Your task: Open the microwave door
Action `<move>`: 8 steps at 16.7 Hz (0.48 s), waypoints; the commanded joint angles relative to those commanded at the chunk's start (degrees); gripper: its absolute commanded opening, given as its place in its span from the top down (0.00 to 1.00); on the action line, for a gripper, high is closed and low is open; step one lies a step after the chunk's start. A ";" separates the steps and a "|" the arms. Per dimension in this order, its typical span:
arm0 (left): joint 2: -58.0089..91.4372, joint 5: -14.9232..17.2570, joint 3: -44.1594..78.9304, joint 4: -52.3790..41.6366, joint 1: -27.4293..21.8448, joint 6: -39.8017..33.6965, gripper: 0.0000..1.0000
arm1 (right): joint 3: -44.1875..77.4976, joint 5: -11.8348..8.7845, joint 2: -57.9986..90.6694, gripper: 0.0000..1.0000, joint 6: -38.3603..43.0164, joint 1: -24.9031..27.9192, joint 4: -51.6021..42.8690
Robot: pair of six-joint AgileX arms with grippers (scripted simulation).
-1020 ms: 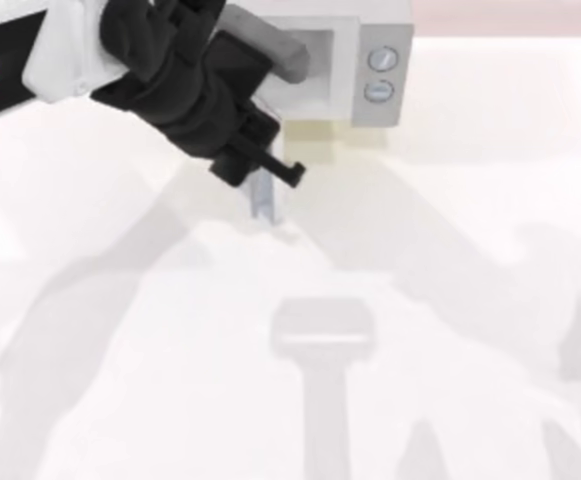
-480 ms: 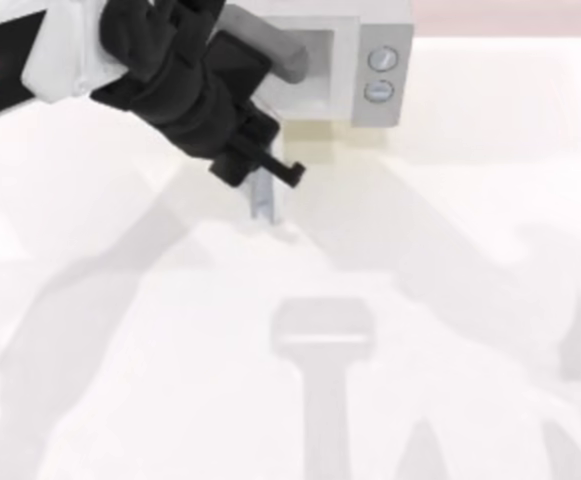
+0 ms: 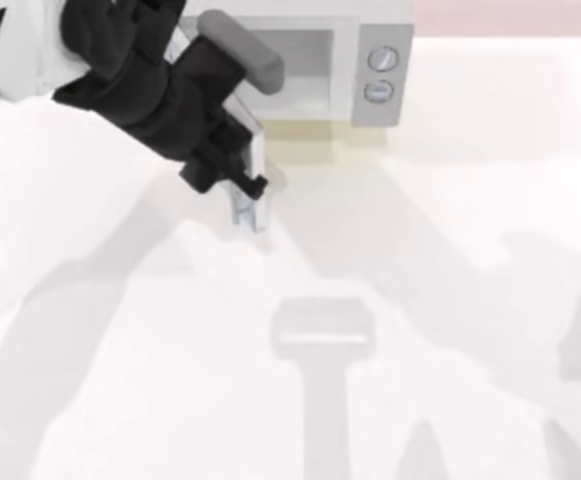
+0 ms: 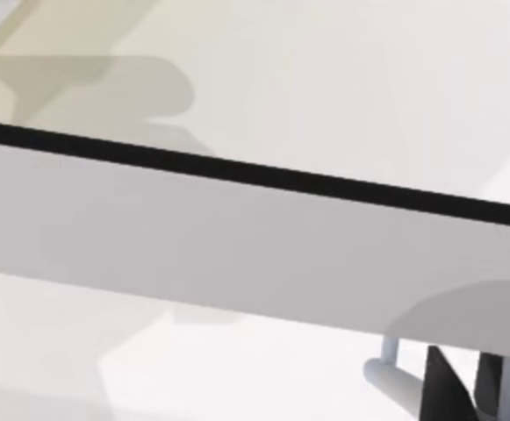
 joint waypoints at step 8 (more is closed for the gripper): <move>-0.19 0.50 -0.36 -0.24 0.40 0.95 1.00 | 0.00 0.00 0.00 0.00 0.00 0.00 0.00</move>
